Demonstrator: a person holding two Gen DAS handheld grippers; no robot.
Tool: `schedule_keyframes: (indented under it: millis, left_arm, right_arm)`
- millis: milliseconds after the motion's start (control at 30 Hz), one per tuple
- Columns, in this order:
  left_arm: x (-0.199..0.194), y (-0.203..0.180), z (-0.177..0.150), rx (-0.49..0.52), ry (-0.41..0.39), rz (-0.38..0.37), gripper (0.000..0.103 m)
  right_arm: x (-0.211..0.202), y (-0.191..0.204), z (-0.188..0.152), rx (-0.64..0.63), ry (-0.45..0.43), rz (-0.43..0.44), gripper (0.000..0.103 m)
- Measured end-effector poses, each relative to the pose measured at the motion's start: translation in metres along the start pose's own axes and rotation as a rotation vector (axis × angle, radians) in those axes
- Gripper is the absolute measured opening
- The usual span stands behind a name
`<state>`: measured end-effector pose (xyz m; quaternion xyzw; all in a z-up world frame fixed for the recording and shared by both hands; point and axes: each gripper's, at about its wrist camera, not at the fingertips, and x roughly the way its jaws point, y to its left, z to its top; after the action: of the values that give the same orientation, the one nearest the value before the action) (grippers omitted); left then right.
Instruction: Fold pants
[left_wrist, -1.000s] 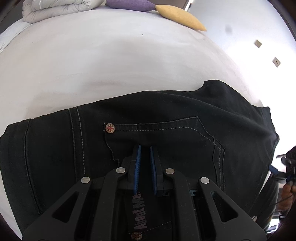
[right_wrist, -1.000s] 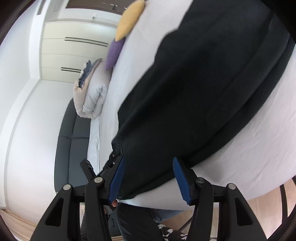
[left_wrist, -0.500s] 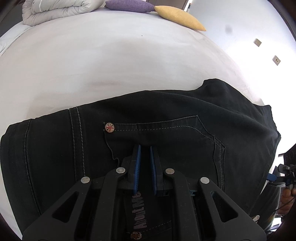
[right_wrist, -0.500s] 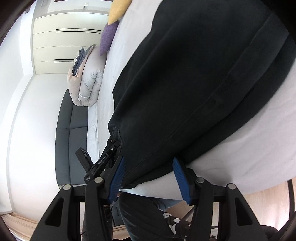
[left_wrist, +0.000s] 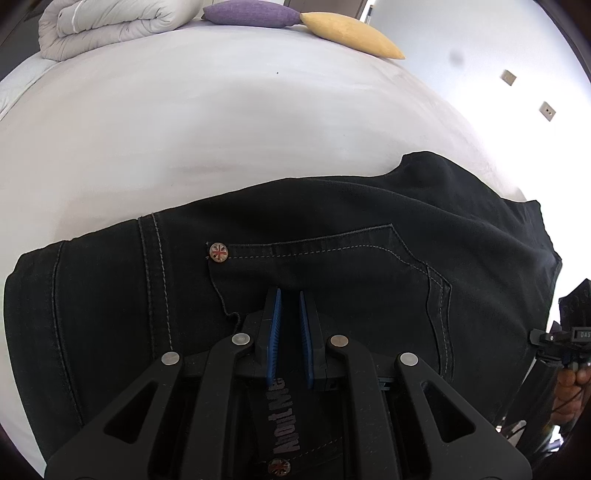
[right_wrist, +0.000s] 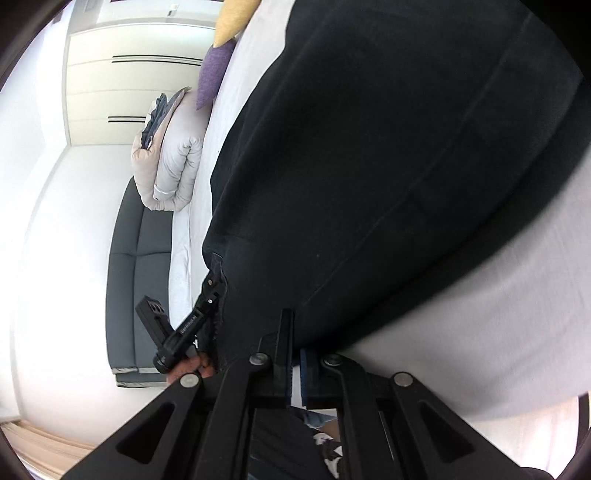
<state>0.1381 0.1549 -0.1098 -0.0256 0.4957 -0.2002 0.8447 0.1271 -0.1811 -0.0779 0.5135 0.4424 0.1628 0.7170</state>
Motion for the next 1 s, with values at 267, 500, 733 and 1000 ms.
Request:
schedule_keyframes:
  millis: [267,500,733,1000]
  left_arm:
    - [0.001,0.002,-0.003,-0.008,-0.017,-0.003,0.010]
    - [-0.001,0.004,-0.004,-0.011,-0.019,-0.002,0.010]
    - [-0.003,0.001,-0.006,0.006,-0.014,0.004,0.010]
    - [-0.015,-0.011,0.000,0.007,-0.002,0.073,0.010]
  right_arm:
    - [-0.010,-0.005,0.004,0.025,-0.024,0.071,0.018]
    - [-0.056,-0.030,0.030,0.144,-0.174,0.105,0.020]
    - [-0.066,-0.043,0.025,0.136,-0.178,0.045,0.000]
    - [-0.092,-0.021,0.021,0.024,-0.122,-0.010,0.034]
